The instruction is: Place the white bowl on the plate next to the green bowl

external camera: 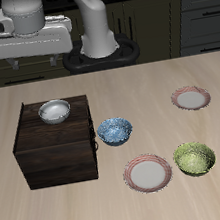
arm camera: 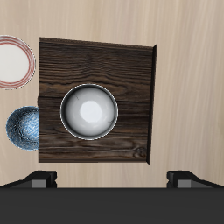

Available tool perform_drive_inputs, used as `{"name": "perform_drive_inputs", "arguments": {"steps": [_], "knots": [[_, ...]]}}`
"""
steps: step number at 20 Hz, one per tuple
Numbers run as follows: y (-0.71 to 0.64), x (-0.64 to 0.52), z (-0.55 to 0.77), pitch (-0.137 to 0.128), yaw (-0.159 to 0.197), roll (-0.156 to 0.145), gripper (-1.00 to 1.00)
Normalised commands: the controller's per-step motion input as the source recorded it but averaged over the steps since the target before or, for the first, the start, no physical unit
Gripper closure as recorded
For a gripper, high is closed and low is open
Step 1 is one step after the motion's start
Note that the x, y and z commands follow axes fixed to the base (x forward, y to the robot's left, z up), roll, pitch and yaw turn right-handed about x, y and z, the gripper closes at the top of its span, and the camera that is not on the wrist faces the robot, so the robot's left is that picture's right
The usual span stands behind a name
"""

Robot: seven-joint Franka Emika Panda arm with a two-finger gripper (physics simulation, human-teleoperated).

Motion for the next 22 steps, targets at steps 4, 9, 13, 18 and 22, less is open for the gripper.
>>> {"name": "perform_drive_inputs", "arguments": {"steps": [4,9,13,18,22], "knots": [[-0.06,0.24,0.04,-0.021,0.005,-0.014,-1.00],[0.05,0.17,-0.04,0.003,-0.008,0.001,-1.00],[0.10,0.16,-0.04,0.011,-0.027,0.002,-1.00],[0.11,0.10,-0.08,0.016,-0.011,0.005,-1.00],[0.11,0.06,-0.14,0.009,0.001,0.007,-1.00]]}}
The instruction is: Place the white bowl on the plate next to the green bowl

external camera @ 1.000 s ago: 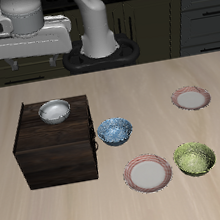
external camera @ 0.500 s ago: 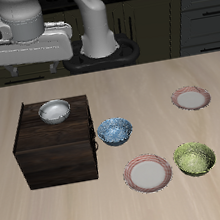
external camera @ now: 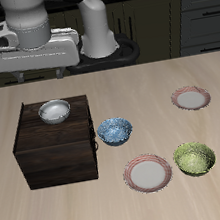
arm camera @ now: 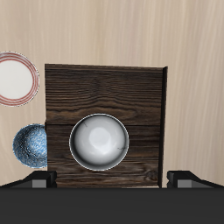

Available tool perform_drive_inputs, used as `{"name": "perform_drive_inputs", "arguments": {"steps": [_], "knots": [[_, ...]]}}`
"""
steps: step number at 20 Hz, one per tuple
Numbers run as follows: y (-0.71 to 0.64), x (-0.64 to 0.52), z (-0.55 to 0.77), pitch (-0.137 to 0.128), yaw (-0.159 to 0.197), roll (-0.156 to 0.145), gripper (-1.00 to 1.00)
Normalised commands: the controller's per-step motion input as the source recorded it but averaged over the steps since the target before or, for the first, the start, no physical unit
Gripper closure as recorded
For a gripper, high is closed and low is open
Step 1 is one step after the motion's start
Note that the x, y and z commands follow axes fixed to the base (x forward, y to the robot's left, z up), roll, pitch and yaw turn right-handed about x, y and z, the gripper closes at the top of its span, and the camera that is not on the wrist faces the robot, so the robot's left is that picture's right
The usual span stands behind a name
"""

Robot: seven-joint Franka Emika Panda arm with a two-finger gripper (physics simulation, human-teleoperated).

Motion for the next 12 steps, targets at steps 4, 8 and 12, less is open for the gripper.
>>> {"name": "perform_drive_inputs", "arguments": {"steps": [4,8,12], "knots": [[0.09,0.07,-0.20,0.014,0.015,-0.002,-1.00],[0.10,-0.02,-0.23,0.020,0.011,0.006,-1.00],[0.07,-0.03,-0.31,0.023,0.015,-0.003,-1.00]]}}
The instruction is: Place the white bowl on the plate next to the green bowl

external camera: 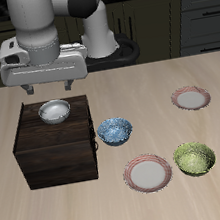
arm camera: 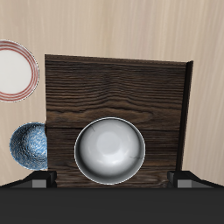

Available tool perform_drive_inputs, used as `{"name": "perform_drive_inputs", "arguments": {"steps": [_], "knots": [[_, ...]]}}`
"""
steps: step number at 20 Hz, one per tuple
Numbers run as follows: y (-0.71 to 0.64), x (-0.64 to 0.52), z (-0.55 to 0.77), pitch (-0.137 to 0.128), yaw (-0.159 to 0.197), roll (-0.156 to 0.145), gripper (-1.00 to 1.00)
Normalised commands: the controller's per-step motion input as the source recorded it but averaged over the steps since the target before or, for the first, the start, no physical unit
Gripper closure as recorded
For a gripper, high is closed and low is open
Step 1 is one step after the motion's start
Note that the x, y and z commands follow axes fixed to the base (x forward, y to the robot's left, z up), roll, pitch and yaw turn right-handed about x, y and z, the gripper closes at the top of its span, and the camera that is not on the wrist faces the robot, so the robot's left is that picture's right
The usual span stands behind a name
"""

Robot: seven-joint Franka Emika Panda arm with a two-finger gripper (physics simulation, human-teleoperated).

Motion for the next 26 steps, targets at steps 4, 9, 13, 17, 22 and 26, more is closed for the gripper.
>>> {"name": "perform_drive_inputs", "arguments": {"steps": [4,9,13,17,22,26], "knots": [[0.11,-0.04,-0.27,0.031,-0.011,0.022,-1.00],[0.00,-0.01,-0.22,0.019,0.001,-0.006,-1.00],[0.08,-0.03,-0.27,0.031,-0.009,0.006,-1.00],[0.13,-0.07,-0.26,0.030,-0.005,0.035,-1.00],[0.22,-0.10,-0.24,0.023,0.017,0.040,-1.00],[0.14,-0.09,-0.22,0.034,-0.009,0.036,-1.00]]}}
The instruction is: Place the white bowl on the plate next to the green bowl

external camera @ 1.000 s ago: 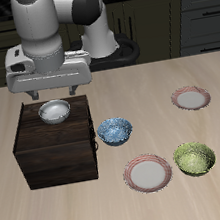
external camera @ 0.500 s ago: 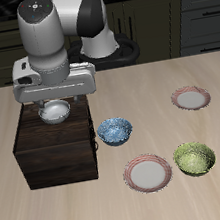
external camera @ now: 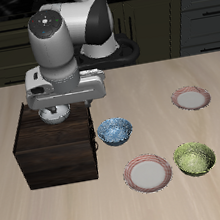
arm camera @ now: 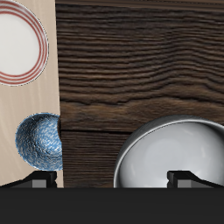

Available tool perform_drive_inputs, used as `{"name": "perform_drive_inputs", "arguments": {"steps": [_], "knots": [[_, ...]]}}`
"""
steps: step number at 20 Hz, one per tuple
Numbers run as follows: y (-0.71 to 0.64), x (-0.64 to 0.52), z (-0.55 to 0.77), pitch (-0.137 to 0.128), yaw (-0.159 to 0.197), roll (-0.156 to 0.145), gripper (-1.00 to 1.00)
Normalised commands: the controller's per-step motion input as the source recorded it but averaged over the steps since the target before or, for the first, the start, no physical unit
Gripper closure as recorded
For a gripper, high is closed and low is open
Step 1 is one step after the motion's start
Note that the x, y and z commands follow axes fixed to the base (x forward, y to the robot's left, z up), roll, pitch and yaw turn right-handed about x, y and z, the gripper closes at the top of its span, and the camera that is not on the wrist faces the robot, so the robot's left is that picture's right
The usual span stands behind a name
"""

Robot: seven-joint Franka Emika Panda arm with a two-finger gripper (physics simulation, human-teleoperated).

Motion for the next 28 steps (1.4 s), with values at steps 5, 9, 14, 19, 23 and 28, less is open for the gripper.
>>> {"name": "perform_drive_inputs", "arguments": {"steps": [5,9,14,19,23,28], "knots": [[0.12,-0.05,-0.30,0.046,0.001,0.036,-1.00],[0.00,0.00,-0.25,0.013,0.021,-0.013,1.00],[-0.03,-0.05,-0.01,-0.006,-0.006,-0.016,1.00],[-0.02,-0.06,0.07,-0.015,0.007,0.000,1.00],[0.06,-0.07,0.24,-0.050,0.019,0.011,1.00],[0.12,-0.08,0.31,-0.044,-0.001,0.016,1.00]]}}
